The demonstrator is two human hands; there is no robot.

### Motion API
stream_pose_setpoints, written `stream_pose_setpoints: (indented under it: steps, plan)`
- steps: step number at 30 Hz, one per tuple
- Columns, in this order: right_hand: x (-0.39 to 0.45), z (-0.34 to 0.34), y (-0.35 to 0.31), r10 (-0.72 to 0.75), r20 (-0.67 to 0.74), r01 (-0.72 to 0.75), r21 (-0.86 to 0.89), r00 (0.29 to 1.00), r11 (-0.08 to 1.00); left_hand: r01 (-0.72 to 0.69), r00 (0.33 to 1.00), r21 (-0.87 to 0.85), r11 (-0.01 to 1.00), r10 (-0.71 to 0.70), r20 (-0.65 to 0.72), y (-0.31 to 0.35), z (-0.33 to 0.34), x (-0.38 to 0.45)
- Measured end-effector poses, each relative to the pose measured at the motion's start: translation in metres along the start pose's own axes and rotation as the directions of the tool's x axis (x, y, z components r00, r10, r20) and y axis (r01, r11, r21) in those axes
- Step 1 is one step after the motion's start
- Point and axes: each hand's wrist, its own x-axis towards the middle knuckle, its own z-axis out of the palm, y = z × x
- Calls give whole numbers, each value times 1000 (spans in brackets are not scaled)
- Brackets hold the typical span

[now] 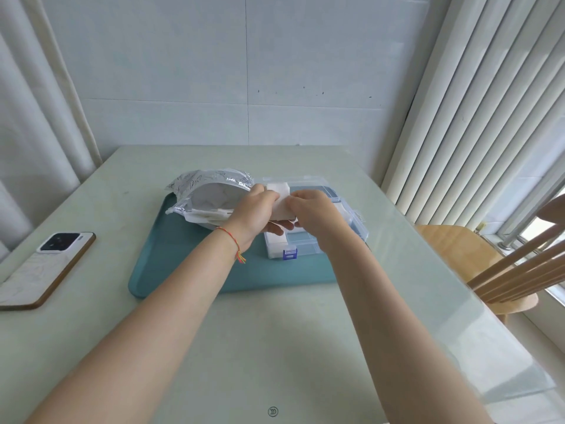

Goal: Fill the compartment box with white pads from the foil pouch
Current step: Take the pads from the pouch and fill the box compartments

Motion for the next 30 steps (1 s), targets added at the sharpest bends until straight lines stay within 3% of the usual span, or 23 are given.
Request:
stream_pose_setpoints:
  steps: [3, 7, 10, 16, 20, 25, 28, 30]
  plan:
    - [-1, 8, 0, 7, -11, -7, 24, 1000, 1000, 17, 997, -100, 995, -24, -69, 0, 0, 1]
    - [-1, 12, 3, -25, -71, 28, 48, 997, 998, 59, 996, -296, 953, -78, -51, 1, -1, 0]
    - [-5, 16, 1, -80, -2, 80, 56, 997, 995, 60, 997, -311, 949, -72, -29, 1, 1, -3]
    - [0, 19, 8, -121, -8, 121, 22, 993, 992, 55, 998, -317, 947, -55, 8, 3, -1, -6]
    - [1, 10, 9, -65, -75, 74, 131, 995, 989, 91, 996, -224, 970, -90, 12, 3, -4, -5]
    - [9, 0, 14, 17, -48, -14, 53, 999, 998, 103, 995, -114, 988, -101, 20, -4, -9, 1]
    - [12, -6, 15, 29, -72, -28, 8, 997, 1000, 36, 997, 148, 988, -26, -73, -10, -15, 2]
    - [14, -10, 15, 38, -69, -43, -65, 997, 997, 6, 982, 434, 901, 76, -171, -14, -20, 0]
